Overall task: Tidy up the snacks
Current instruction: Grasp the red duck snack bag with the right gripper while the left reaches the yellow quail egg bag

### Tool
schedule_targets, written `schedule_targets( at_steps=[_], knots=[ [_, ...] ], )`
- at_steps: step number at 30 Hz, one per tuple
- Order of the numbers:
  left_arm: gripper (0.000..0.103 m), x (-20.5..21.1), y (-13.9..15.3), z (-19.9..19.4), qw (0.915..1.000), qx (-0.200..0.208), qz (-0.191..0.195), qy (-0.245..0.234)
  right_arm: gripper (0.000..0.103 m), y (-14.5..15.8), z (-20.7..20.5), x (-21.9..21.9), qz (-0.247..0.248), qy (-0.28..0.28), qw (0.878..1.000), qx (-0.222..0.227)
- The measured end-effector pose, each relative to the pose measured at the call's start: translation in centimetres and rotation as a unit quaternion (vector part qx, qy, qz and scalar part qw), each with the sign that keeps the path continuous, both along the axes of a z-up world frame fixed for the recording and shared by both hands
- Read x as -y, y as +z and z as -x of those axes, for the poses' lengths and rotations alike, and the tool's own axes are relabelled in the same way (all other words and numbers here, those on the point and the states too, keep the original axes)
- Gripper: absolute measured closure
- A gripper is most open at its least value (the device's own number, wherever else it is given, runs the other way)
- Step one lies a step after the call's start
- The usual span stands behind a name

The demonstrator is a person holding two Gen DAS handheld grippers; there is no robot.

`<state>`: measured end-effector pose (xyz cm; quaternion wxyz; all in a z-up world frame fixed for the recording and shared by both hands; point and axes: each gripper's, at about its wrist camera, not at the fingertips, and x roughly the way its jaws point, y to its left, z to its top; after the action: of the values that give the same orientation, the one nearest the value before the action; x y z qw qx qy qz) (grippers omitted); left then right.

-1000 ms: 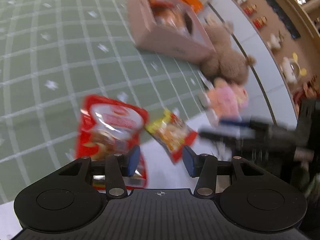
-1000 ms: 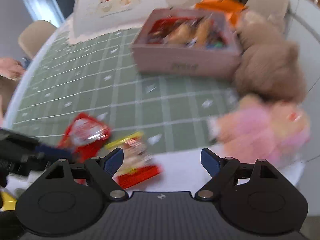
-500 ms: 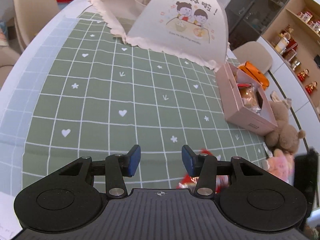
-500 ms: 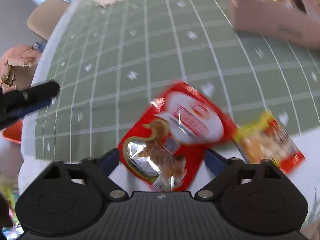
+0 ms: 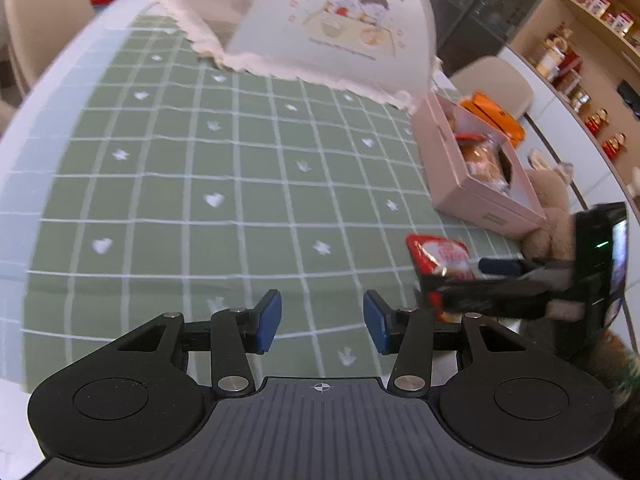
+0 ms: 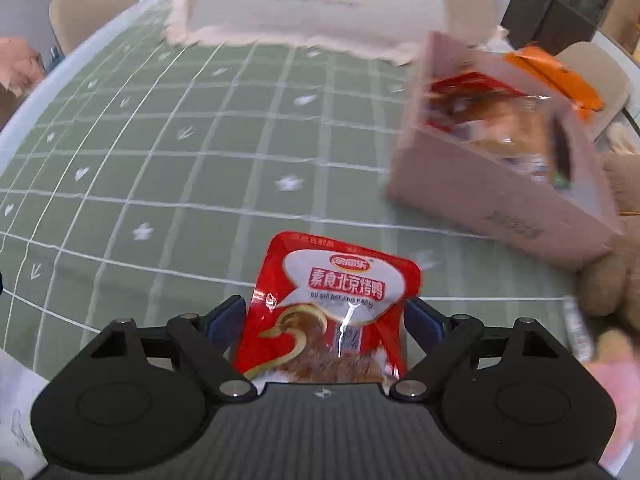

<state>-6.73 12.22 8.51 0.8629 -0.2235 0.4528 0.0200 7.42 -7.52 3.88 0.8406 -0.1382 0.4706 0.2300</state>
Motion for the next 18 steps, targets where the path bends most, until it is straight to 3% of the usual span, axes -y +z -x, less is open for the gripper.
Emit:
schedule_targets(
  at_steps=[2,4,6,7,8,13,15,18],
  knots=[
    [0.053,0.9,-0.8,-0.5,0.9993,-0.011,0.029,-0.024,0.016,1.0,0.2,3.0,-0.028,-0.012,0.999,-0.009],
    [0.053,2.2,-1.9,-1.1,0.9960,-0.028,0.066,-0.054,0.016,1.4,0.9,5.5,-0.017,-0.031,0.999,0.002],
    [0.053,3.6,-2.9,-1.6,0.9911,-0.044,0.095,-0.082,0.029,1.1,2.0,7.4,0.013,-0.047,0.999,0.019],
    [0.053,4.3,-3.4,-1.9,0.9886,-0.050,0.108,-0.092,0.049,0.8,2.5,8.1,0.026,-0.049,0.998,0.018],
    [0.053,5.0,-3.9,-2.2,0.9861,-0.057,0.118,-0.102,0.058,0.4,2.9,8.8,0.032,-0.051,0.998,0.008],
    [0.053,6.8,-4.6,-3.0,0.9833,-0.067,0.117,-0.122,0.058,0.0,4.9,10.5,-0.038,-0.068,0.996,-0.047],
    [0.053,6.8,-4.7,-2.9,0.9843,-0.066,0.108,-0.123,0.058,-0.2,5.5,9.2,-0.081,-0.056,0.992,-0.079],
    [0.053,6.3,-4.5,-2.5,0.9864,-0.070,0.093,-0.116,0.057,-0.6,6.2,6.1,-0.092,-0.017,0.992,-0.083]
  ],
)
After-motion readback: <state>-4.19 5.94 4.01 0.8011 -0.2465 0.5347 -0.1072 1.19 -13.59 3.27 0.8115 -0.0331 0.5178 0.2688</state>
